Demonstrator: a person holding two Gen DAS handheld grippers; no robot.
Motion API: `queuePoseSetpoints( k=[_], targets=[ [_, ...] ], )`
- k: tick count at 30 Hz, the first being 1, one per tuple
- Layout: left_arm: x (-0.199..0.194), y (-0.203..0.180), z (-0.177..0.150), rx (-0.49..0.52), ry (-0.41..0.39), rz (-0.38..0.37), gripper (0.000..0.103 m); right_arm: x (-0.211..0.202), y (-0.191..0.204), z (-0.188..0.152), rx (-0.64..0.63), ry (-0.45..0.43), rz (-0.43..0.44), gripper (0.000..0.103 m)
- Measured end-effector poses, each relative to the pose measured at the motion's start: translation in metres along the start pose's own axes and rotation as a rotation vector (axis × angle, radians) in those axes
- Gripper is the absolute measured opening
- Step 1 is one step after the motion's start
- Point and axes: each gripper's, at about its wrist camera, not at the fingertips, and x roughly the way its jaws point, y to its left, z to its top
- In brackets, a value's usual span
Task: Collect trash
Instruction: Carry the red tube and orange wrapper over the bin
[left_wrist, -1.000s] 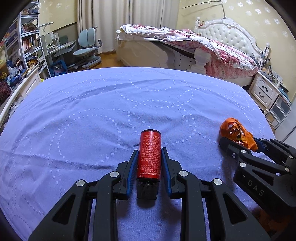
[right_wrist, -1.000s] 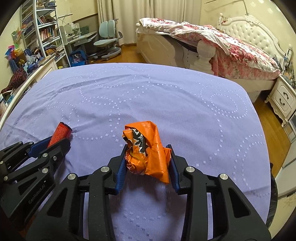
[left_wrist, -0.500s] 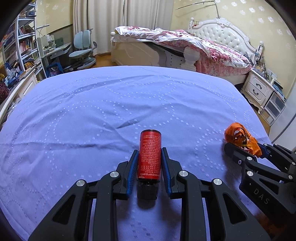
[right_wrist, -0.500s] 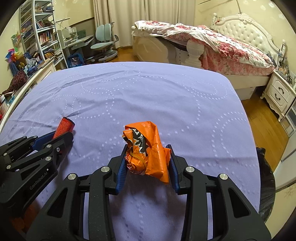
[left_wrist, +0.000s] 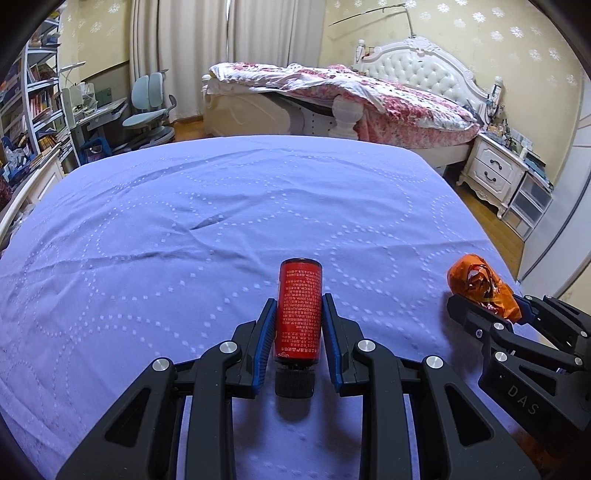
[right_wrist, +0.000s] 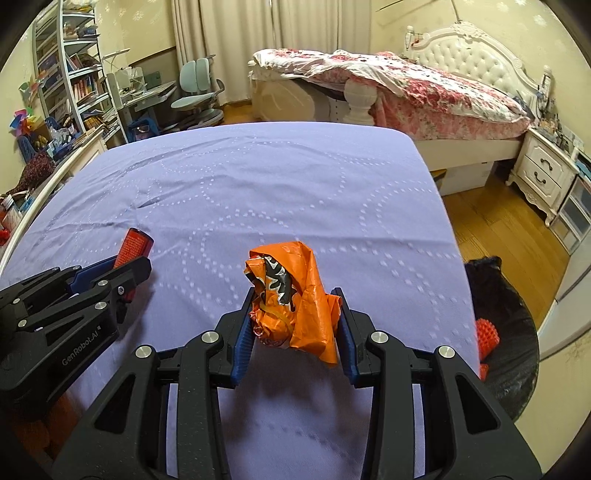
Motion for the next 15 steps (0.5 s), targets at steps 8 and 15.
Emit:
queuePoseSetpoints(
  k=[8,15],
  targets=[
    [-0.017,-0.034,-0.010,0.039,-0.037,-0.056,0.027,-0.027,-0.030,-0.022,0.052,-0.034,-0.045,0.038],
    [-0.027,-0.072,-0.010,0.091,-0.073,-0.131,0.027,-0.050,-0.063,-0.036,0.105,-0.085,-0.119,0.038]
  ],
)
